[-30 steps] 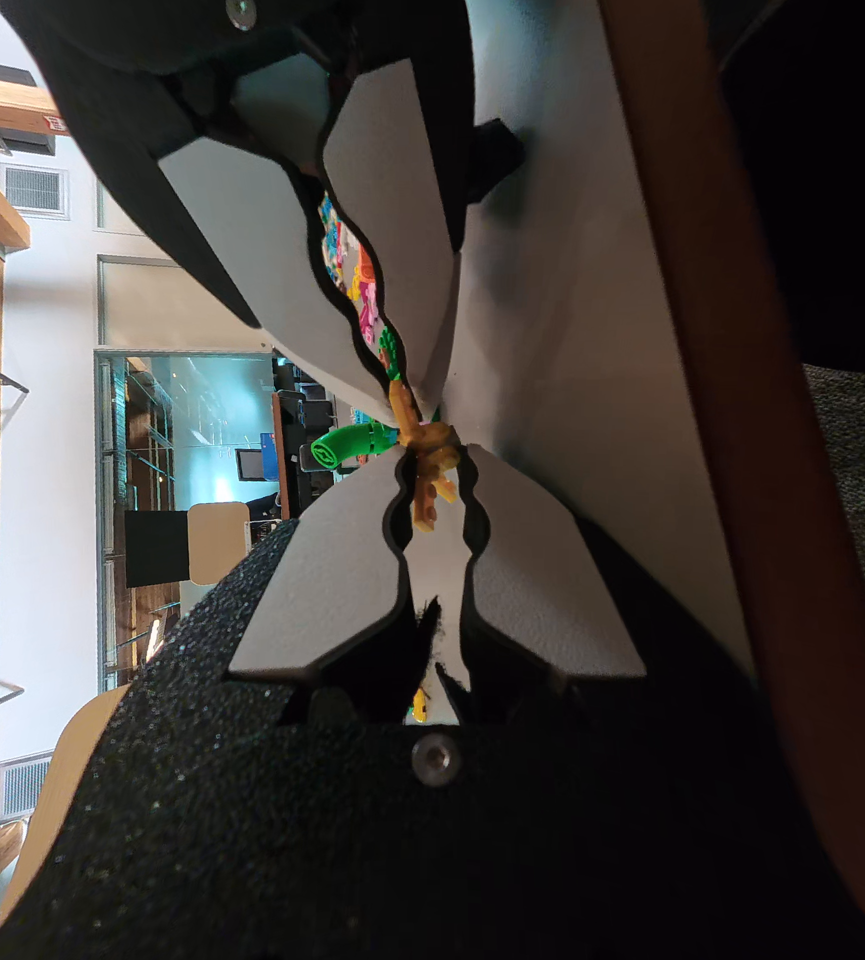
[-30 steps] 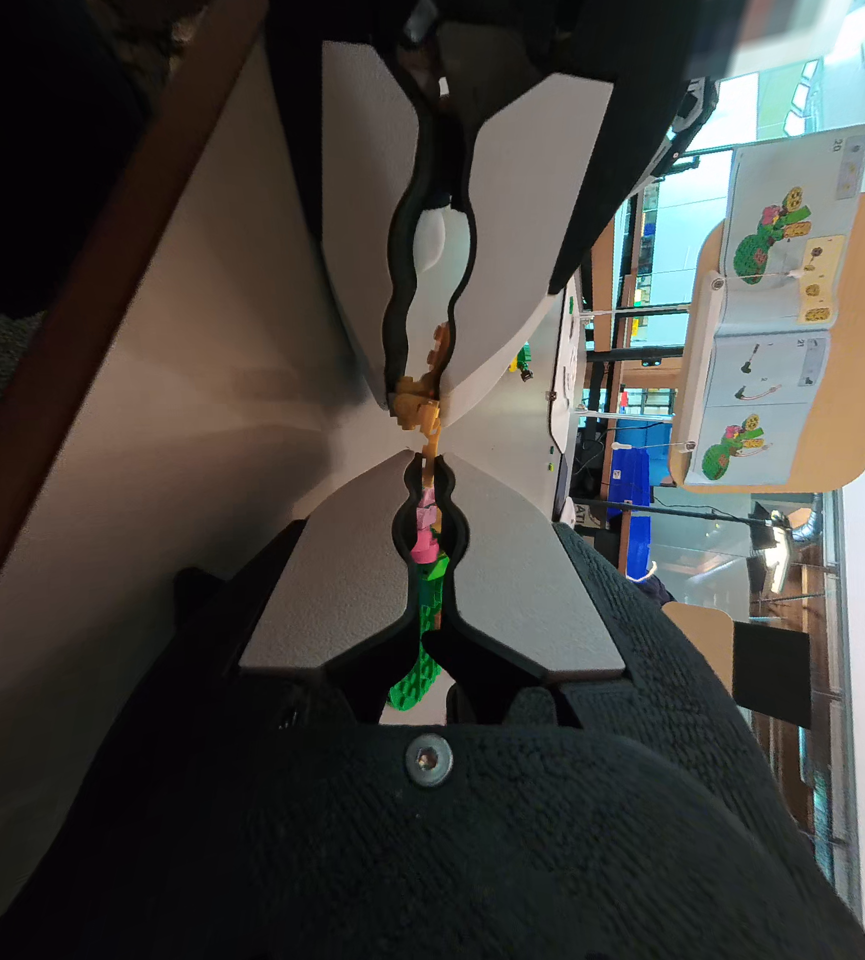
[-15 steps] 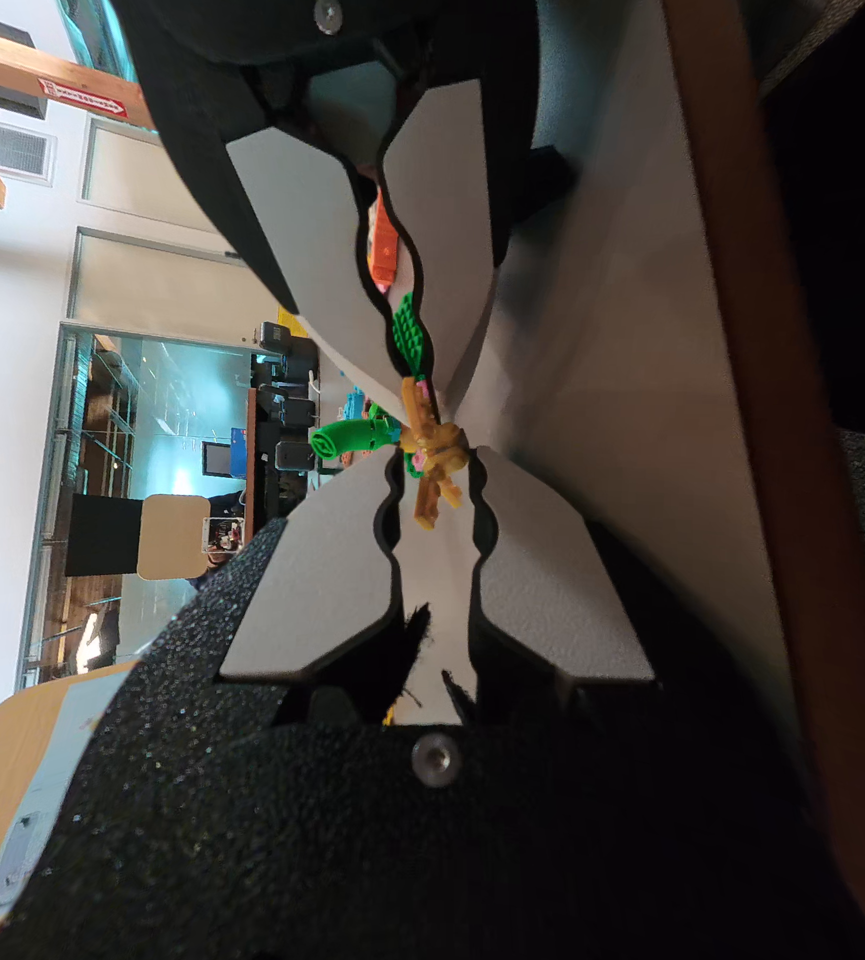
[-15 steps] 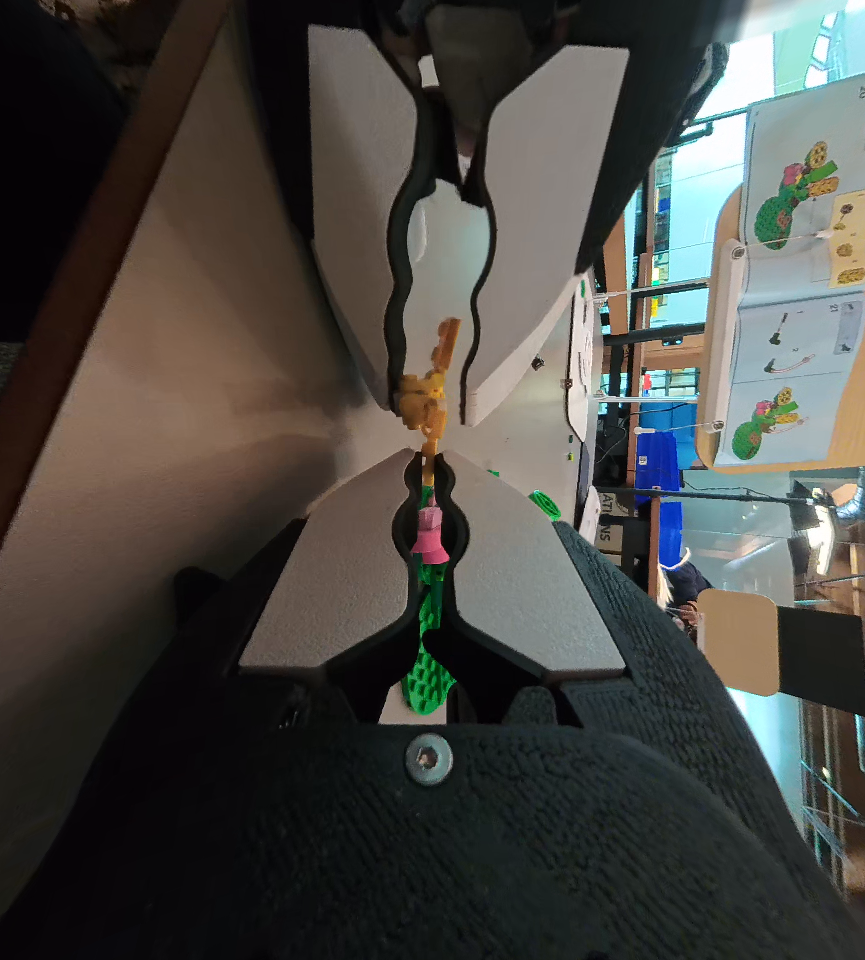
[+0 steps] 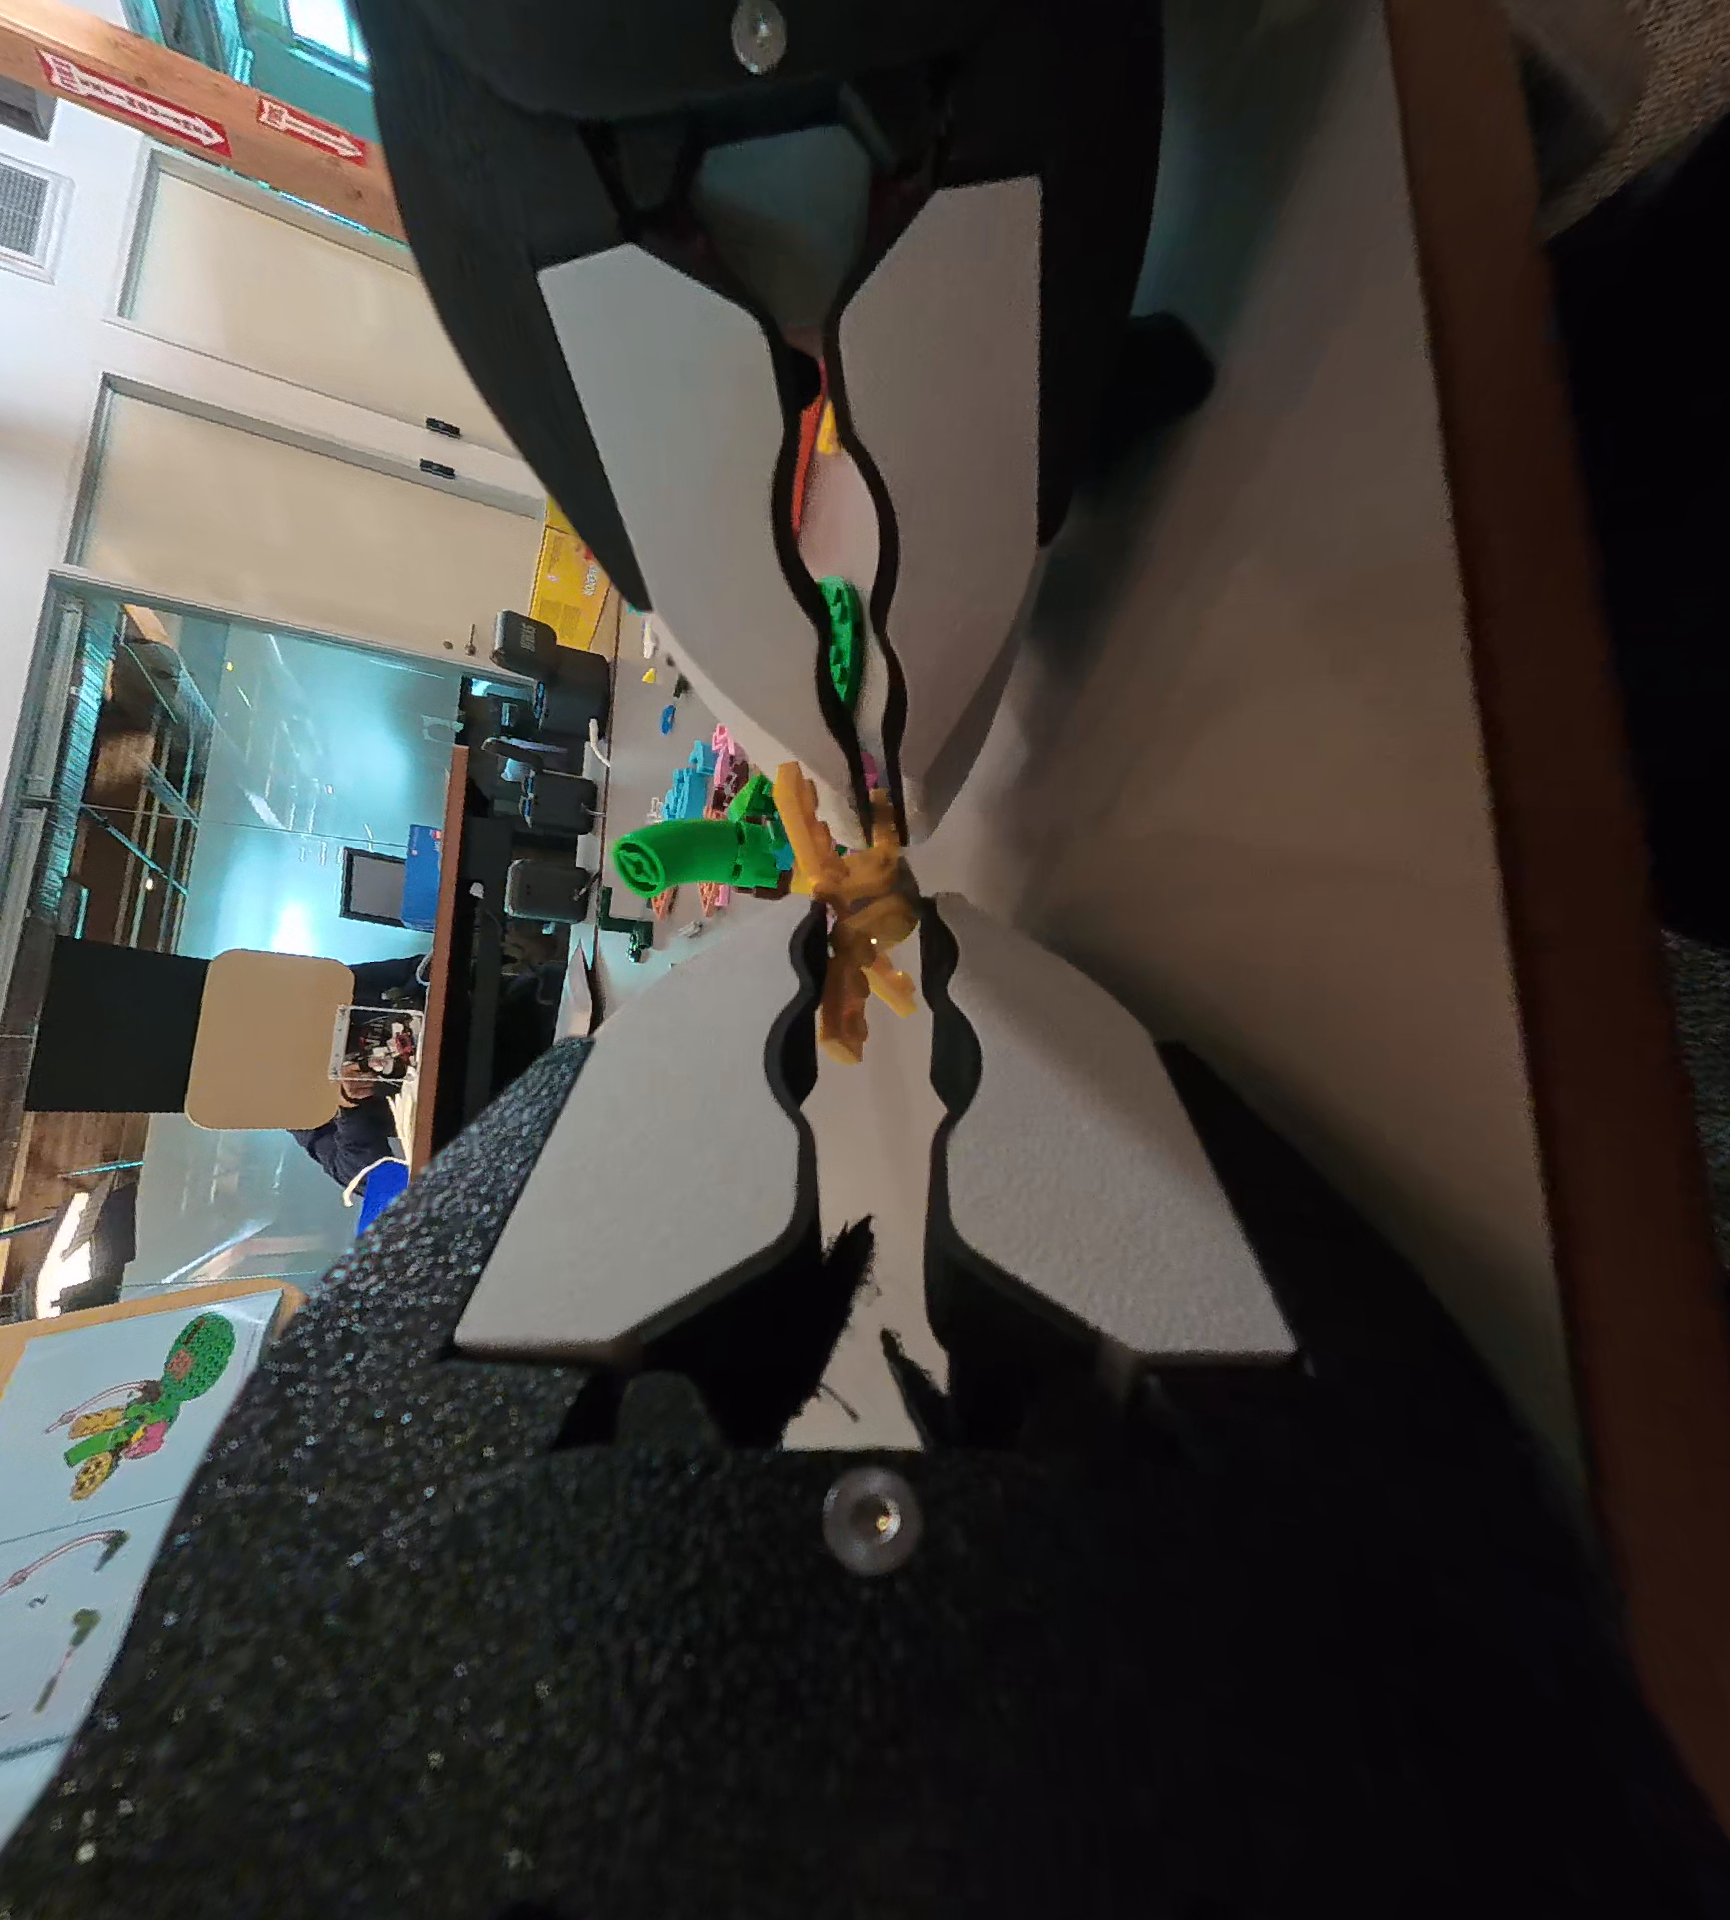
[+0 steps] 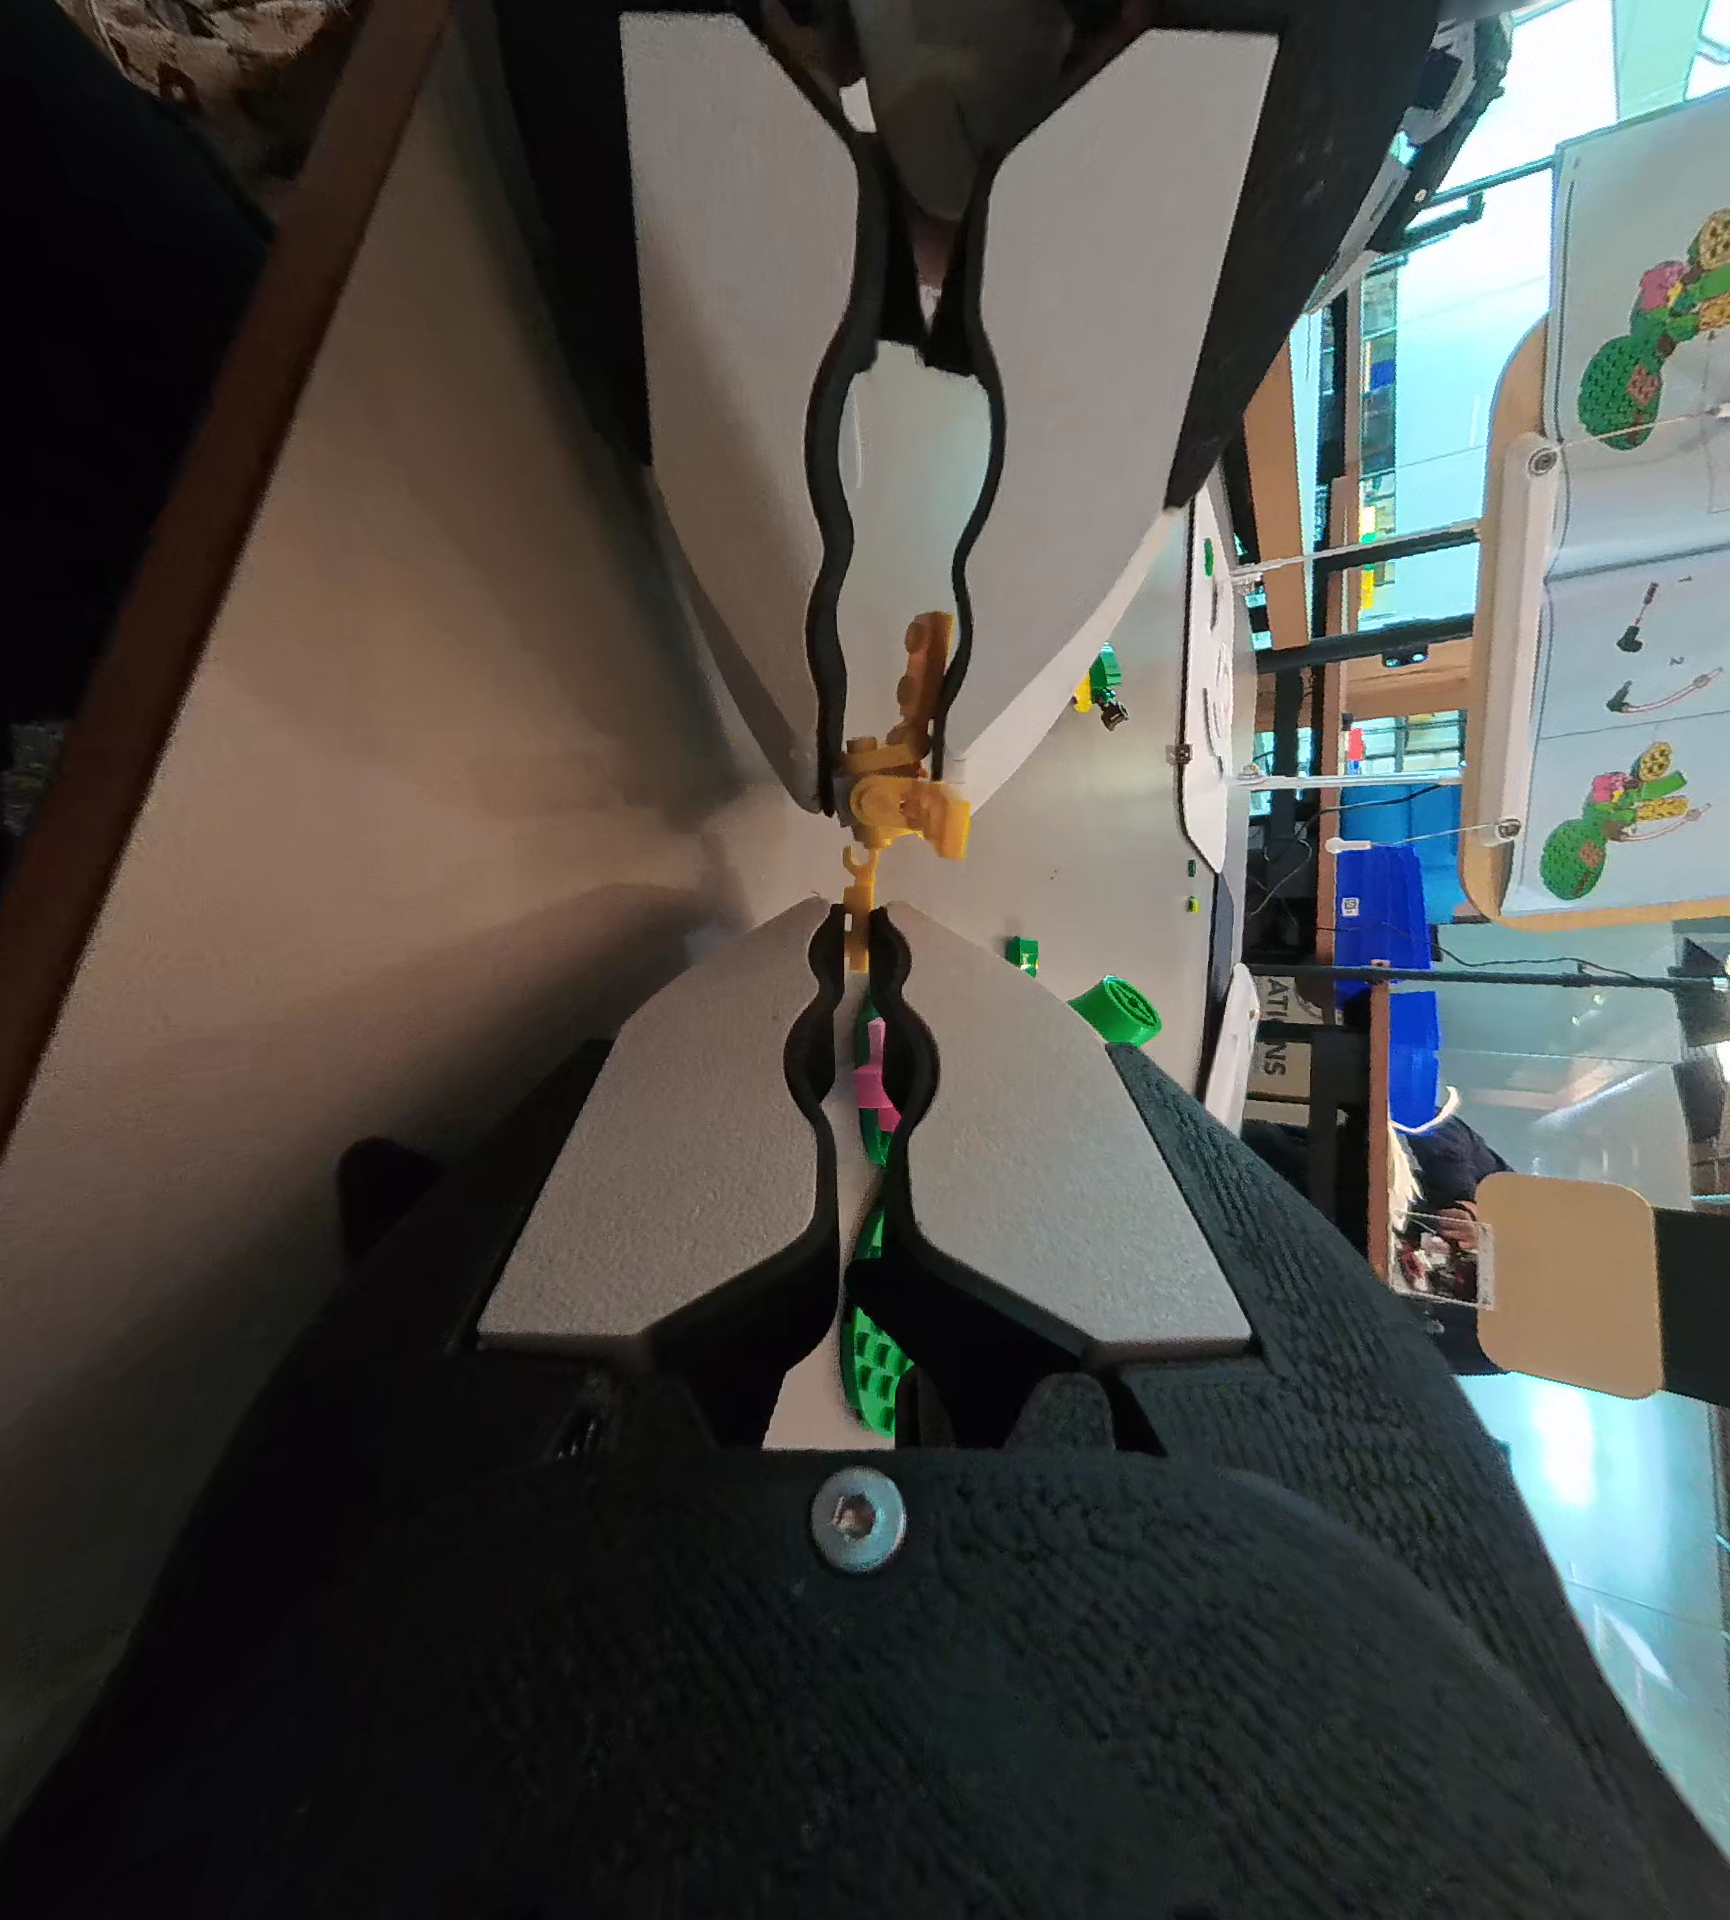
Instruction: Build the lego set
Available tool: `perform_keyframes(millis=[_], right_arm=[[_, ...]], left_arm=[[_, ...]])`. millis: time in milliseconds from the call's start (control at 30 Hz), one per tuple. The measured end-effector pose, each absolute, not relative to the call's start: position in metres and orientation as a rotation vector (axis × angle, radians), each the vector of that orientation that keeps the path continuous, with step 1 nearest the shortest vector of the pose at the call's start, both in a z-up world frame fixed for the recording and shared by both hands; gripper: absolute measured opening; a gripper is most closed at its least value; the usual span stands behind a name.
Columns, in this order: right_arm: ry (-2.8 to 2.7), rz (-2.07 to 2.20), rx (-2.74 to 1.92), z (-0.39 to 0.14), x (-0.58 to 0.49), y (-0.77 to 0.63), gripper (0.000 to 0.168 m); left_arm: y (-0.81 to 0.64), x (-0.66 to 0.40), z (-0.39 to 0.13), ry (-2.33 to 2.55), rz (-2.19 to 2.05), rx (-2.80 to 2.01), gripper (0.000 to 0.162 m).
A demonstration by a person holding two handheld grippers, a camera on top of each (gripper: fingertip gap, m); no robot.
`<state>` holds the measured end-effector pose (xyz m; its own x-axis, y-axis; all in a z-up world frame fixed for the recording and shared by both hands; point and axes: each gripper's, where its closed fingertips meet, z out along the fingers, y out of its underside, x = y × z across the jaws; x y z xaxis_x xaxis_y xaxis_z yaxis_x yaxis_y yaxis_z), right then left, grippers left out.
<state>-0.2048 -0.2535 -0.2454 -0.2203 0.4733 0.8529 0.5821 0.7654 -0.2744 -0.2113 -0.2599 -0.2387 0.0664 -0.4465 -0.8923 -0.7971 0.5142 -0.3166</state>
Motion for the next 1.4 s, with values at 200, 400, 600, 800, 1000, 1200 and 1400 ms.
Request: perform_keyframes(millis=[200, 400, 600, 800, 1000, 1200, 1400], right_arm=[[-1.874, -0.123, -0.813, -0.247, -0.204, -0.254, 0.003], [-1.887, -0.118, -0.828, -0.248, -0.204, -0.254, 0.003], [-1.896, -0.108, -0.844, -0.249, -0.204, -0.254, 0.002], [-1.868, -0.107, -0.895, -0.246, -0.205, -0.251, 0.003], [-1.831, -0.125, -0.948, -0.244, -0.206, -0.246, 0.002], [-1.83, -0.127, -0.955, -0.244, -0.208, -0.247, 0.002], [-1.842, -0.136, -0.954, -0.245, -0.208, -0.247, 0.002]], left_arm=[[-0.257, -0.213, -0.234, 1.537, 0.356, -1.124, 0.03], [-0.255, -0.218, -0.241, 1.573, 0.345, -1.198, 0.025], [-0.255, -0.221, -0.25, 1.571, 0.23, -1.365, 0.017], [-0.253, -0.222, -0.25, 1.539, 0.203, -1.417, 0.018], [-0.253, -0.224, -0.249, 1.54, 0.221, -1.431, 0.021], [-0.252, -0.226, -0.249, 1.53, 0.221, -1.445, 0.021], [-0.248, -0.228, -0.246, 1.467, 0.167, -1.533, 0.033]])
